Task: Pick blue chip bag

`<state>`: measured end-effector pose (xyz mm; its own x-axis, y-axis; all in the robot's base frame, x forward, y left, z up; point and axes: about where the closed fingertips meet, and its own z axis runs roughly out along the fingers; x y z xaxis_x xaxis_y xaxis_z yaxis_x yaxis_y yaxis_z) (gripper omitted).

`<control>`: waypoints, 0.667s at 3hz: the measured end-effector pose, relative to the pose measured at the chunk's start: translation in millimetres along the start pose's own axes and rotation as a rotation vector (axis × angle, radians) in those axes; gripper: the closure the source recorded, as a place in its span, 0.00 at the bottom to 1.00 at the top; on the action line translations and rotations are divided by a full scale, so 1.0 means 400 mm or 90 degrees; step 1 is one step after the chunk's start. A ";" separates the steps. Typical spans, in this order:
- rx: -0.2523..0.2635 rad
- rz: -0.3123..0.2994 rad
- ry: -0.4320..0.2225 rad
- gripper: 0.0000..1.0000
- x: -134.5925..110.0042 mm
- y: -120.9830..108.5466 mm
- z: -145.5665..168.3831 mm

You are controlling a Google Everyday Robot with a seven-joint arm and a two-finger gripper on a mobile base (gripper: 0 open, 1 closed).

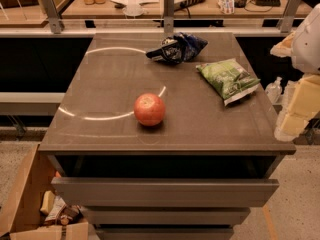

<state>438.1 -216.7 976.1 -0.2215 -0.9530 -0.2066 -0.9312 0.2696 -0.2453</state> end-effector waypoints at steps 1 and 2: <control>0.000 0.000 0.000 0.00 0.000 0.000 0.000; 0.037 0.066 -0.081 0.00 0.007 -0.045 0.003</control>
Offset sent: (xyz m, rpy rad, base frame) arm 0.0410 -0.0140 0.0082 0.3405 -0.1818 -0.1620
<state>454.7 -224.0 978.8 -0.2731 -0.8957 -0.3510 -0.8865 0.3760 -0.2696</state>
